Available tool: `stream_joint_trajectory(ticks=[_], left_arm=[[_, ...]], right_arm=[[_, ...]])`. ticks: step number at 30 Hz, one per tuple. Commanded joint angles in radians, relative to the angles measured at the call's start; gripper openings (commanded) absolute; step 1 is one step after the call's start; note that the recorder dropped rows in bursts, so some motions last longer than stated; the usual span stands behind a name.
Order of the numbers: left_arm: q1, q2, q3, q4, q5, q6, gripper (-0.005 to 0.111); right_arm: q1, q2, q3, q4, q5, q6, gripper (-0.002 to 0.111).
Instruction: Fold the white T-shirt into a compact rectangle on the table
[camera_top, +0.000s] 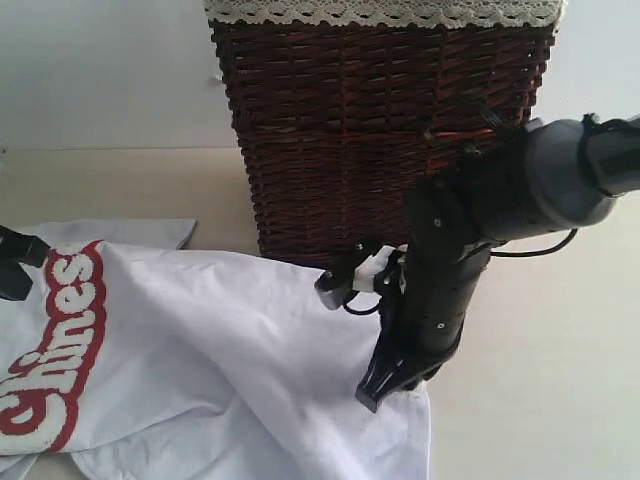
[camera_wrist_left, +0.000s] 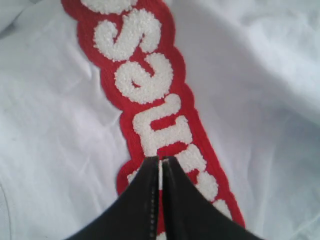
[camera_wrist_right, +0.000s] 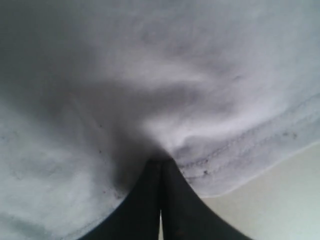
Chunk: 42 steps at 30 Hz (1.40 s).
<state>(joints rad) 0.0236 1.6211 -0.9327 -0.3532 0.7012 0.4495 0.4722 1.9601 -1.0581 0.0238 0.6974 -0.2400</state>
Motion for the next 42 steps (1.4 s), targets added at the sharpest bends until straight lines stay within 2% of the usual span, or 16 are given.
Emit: stream_joint_trajectory(ticks=[1,4,7,12,14,16,18,20,22,23,24,25,33,35,39,42], left_arm=[[-0.004,-0.043,0.020,-0.031,-0.004,0.014,0.005],[-0.006,-0.051,0.034,-0.069,0.029,0.021,0.005],[-0.060,-0.051,0.054,-0.084,0.094,0.126,0.005],[-0.349,-0.071,0.059,0.007,0.174,0.200,0.009],[-0.471,-0.085,0.059,0.051,0.212,0.200,0.017],[-0.599,-0.087,0.062,0.115,0.253,0.200,0.030],[-0.694,-0.087,0.099,0.233,0.271,0.200,0.041],[-0.743,-0.087,0.165,0.353,0.253,0.193,0.043],[-0.746,-0.087,0.226,0.500,0.173,0.100,0.043],[-0.737,-0.087,0.244,0.605,0.129,-0.005,0.043],[-0.715,-0.087,0.270,0.772,0.061,-0.204,0.043],[-0.702,-0.084,0.278,0.810,0.031,-0.262,0.043],[-0.680,-0.070,0.293,0.701,-0.019,-0.134,0.041],[-0.670,-0.060,0.293,0.701,-0.023,-0.135,0.032],[-0.647,-0.031,0.293,0.707,-0.023,-0.135,0.001],[-0.639,-0.025,0.293,0.723,-0.030,-0.135,0.000]], right_arm=[[0.039,0.062,0.004,-0.212,0.076,0.169,0.000],[0.016,0.060,0.004,-0.457,0.184,0.381,0.000],[-0.003,0.060,0.004,-0.520,0.202,0.405,0.000],[-0.003,-0.017,0.004,-0.521,0.192,0.398,0.000],[-0.003,-0.076,0.004,-0.521,0.183,0.399,0.000],[-0.003,-0.141,0.004,-0.511,0.169,0.399,0.000],[-0.003,-0.186,0.004,-0.479,0.163,0.378,0.000],[-0.003,-0.207,0.004,-0.458,0.160,0.367,0.000],[-0.003,-0.207,0.004,-0.445,0.158,0.357,0.000],[-0.003,-0.207,0.004,-0.443,0.158,0.357,0.000],[-0.003,-0.207,0.004,-0.441,0.158,0.357,0.000],[-0.003,-0.207,0.004,-0.439,0.158,0.357,0.000],[-0.003,-0.207,0.004,-0.435,0.142,0.352,0.000],[-0.003,-0.207,0.004,-0.431,0.142,0.352,0.000],[-0.003,-0.207,0.004,-0.422,0.142,0.342,0.000],[-0.003,-0.207,0.004,-0.423,0.142,0.342,0.000]])
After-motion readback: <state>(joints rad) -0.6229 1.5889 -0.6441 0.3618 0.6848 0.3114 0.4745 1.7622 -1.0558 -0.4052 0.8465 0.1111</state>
